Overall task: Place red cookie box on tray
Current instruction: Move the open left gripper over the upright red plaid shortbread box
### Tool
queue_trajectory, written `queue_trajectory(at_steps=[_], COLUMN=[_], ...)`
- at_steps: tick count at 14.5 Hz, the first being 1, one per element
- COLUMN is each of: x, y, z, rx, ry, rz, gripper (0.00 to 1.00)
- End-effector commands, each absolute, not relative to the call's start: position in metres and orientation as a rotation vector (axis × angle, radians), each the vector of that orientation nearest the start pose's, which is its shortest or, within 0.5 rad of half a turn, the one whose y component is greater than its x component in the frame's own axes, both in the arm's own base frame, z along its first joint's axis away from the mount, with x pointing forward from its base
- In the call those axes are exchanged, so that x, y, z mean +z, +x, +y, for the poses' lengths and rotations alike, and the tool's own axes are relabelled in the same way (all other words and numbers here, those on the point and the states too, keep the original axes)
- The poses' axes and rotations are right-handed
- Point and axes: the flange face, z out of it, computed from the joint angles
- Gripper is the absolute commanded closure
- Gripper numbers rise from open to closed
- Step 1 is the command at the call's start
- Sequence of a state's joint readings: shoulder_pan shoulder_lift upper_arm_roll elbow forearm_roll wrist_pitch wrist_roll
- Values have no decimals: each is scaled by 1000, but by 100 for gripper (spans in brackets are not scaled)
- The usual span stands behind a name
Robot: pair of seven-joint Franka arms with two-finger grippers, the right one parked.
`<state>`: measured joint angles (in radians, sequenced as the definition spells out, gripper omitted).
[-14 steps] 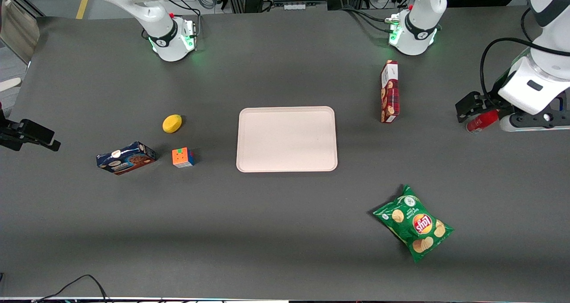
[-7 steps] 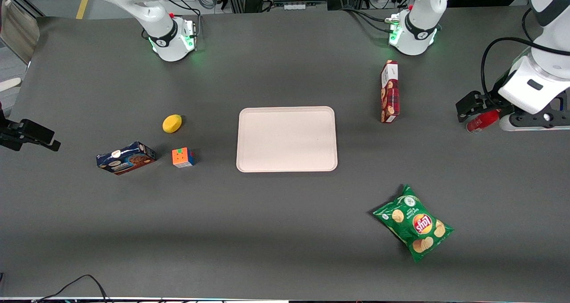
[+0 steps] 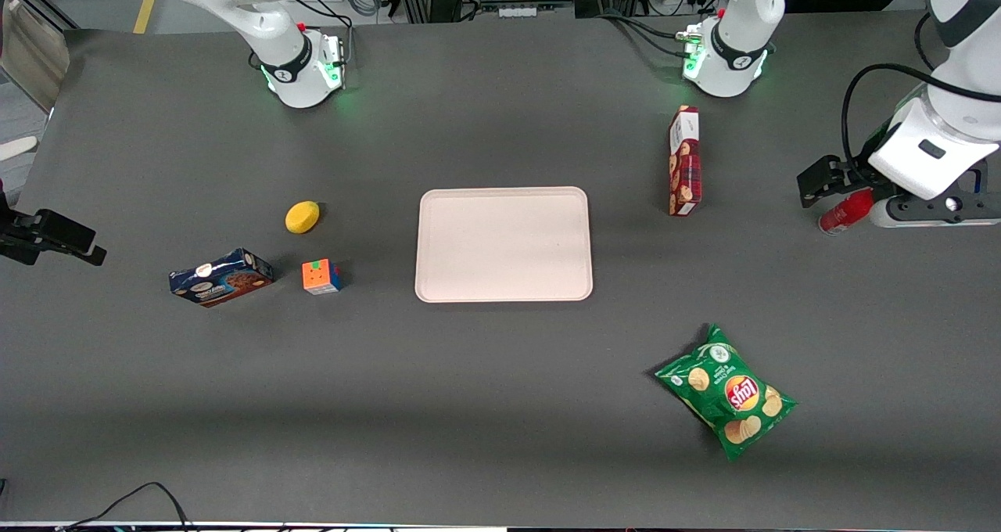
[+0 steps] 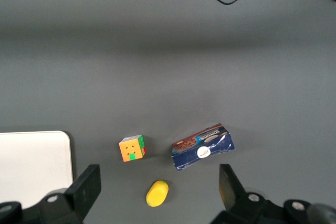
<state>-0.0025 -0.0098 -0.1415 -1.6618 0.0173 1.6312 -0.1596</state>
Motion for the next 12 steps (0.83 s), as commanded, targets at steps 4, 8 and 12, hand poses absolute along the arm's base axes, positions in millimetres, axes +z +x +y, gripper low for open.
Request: queue_trajectory(at_steps=[4, 8, 12], x=[577, 573, 541], y=[539, 528, 498], z=[-83, -89, -96], rx=[114, 141, 157], ry=[-3093, -3087, -3082], rz=[-2, -24, -83], gripper=[0, 0, 0])
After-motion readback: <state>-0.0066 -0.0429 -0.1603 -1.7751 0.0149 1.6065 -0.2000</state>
